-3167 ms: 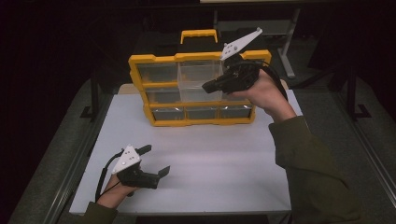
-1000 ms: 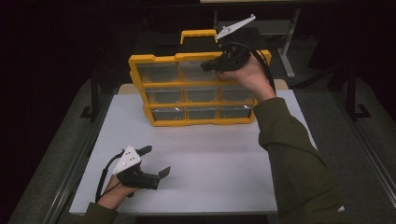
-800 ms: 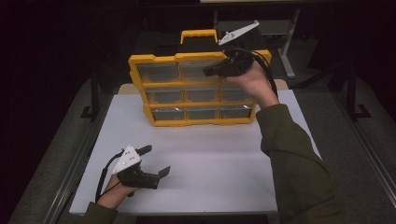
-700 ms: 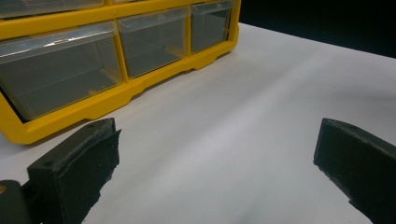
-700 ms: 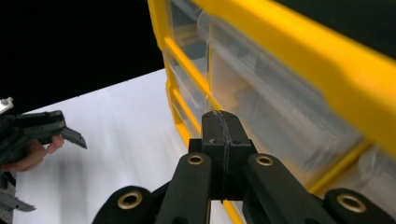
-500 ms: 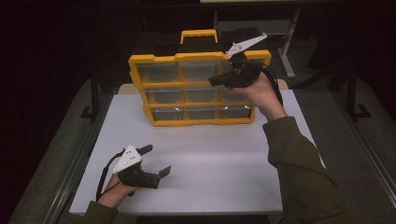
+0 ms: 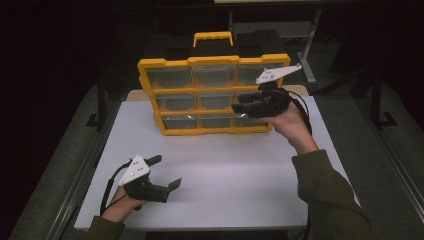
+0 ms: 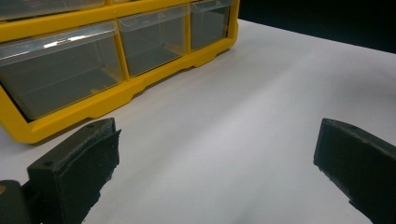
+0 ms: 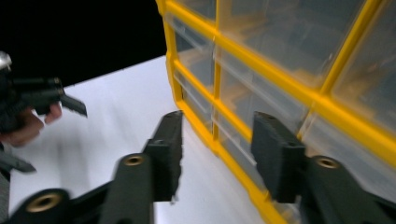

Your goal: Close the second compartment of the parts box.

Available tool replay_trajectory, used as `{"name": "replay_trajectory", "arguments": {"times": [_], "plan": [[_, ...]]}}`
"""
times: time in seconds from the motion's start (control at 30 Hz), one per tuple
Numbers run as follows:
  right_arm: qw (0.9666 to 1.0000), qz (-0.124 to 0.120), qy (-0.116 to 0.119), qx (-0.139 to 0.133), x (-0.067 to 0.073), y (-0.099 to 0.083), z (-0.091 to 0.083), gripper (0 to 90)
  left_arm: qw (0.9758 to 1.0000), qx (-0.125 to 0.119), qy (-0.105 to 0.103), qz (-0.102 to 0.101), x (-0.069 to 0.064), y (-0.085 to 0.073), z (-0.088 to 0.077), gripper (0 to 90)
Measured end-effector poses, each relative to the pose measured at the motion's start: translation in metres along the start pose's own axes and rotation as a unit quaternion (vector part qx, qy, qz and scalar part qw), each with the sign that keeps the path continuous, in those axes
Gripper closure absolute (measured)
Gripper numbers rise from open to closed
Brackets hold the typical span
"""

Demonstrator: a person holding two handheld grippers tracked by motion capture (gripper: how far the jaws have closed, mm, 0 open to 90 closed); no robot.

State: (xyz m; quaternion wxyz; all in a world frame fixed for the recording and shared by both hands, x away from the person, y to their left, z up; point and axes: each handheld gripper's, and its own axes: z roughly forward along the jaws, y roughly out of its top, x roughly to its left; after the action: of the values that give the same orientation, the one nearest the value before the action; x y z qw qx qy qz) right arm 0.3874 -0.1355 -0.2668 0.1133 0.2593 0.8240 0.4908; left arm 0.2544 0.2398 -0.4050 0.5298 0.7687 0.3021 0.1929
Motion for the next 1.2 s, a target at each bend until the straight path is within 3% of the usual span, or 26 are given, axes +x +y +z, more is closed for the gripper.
{"name": "replay_trajectory", "arguments": {"times": [0.03,0.23,0.43,0.7,1.2], "plan": [[1.0,0.0,0.0,0.0,0.0,0.0,0.0,49.1,1.0,0.0,0.0,0.0,0.0,0.0,0.0,0.0],[1.0,-0.001,-0.005,0.003,0.01,-0.029,-0.001,27.8,1.0,-0.003,0.006,-0.004,0.006,-0.003,-0.007,0.0],[0.9996,0.002,-0.024,-0.015,0.017,-0.058,-0.003,13.5,0.9999,-0.003,0.011,-0.008,0.012,-0.005,-0.012,0.0],[0.9985,0.018,-0.046,-0.023,0.022,-0.098,-0.005,10.4,0.9998,0.002,0.016,-0.012,0.015,-0.008,-0.014,0.0],[0.9966,0.046,-0.06,-0.033,0.034,-0.147,-0.02,8.1,0.9998,0.008,0.016,-0.011,0.015,-0.009,-0.015,0.0]]}}
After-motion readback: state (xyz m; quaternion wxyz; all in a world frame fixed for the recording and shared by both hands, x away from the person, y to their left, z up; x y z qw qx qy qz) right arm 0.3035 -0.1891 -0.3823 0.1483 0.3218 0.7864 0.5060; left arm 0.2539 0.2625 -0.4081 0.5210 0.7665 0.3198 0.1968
